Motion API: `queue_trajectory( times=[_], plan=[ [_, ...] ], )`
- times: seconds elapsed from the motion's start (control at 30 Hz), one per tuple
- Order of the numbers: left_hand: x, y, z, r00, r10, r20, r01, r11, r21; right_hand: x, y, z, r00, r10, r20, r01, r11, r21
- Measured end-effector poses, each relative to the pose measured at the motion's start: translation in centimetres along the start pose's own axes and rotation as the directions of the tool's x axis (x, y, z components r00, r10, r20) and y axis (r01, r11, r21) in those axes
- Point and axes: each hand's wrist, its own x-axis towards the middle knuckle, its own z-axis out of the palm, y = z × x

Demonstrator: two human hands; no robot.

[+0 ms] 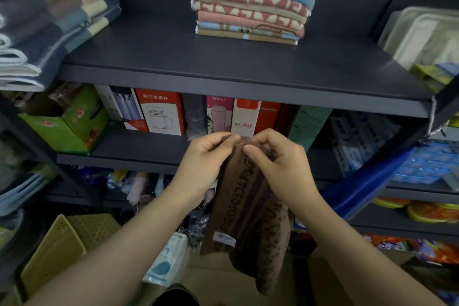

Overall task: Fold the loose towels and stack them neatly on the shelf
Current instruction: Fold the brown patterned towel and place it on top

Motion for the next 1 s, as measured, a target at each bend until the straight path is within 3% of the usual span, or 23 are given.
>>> queue_trajectory(
  times=[0.1, 0.23, 0.33, 0.4, 0.5, 0.6, 0.77, 0.87, 1.0],
  plan=[
    [-0.1, -0.2, -0.1, 0.998, 0.028, 0.061, -0.034, 0.995, 0.090, -0.1, 0.3, -0.3, 1.000, 0.001, 0.003, -0.001, 0.998, -0.056],
    [0.0, -0.2, -0.1, 0.992, 0.037, 0.118, -0.047, 0.995, 0.085, 0.1, 0.6, -0.9, 1.000, -0.002, 0.009, 0.003, 0.991, -0.135],
    [0.0, 0.0, -0.1, 0.981, 0.120, 0.152, -0.146, 0.973, 0.179, 0.4, 0.7, -1.3, 0.999, -0.030, 0.044, 0.035, 0.992, -0.119],
    [0.2, 0.2, -0.3, 0.972, 0.137, 0.189, -0.182, 0.952, 0.245, 0.6, 0.9, -1.7, 0.985, -0.009, 0.175, 0.014, 1.000, -0.027],
    [0.5, 0.7, -0.9, 0.955, 0.154, 0.255, -0.231, 0.922, 0.310, 0.8, 1.3, -2.6, 0.905, 0.000, 0.425, -0.095, 0.975, 0.202],
    [0.7, 1.5, -1.8, 0.945, 0.139, 0.295, -0.243, 0.905, 0.351, 0.8, 1.9, -2.9, 0.864, 0.032, 0.503, -0.208, 0.932, 0.298],
    [1.1, 2.0, -2.4, 0.948, 0.131, 0.290, -0.245, 0.883, 0.401, 0.6, 2.9, -2.0, 0.861, -0.012, 0.508, -0.107, 0.973, 0.203],
    [1.3, 1.7, -2.6, 0.954, 0.111, 0.278, -0.220, 0.890, 0.400, 0.6, 3.8, -2.0, 0.853, 0.029, 0.521, -0.058, 0.998, 0.039],
    [1.1, 0.6, -1.9, 0.978, -0.025, 0.206, -0.047, 0.940, 0.337, 1.3, 4.3, -1.7, 0.930, 0.084, 0.358, -0.049, 0.993, -0.104]
  ],
)
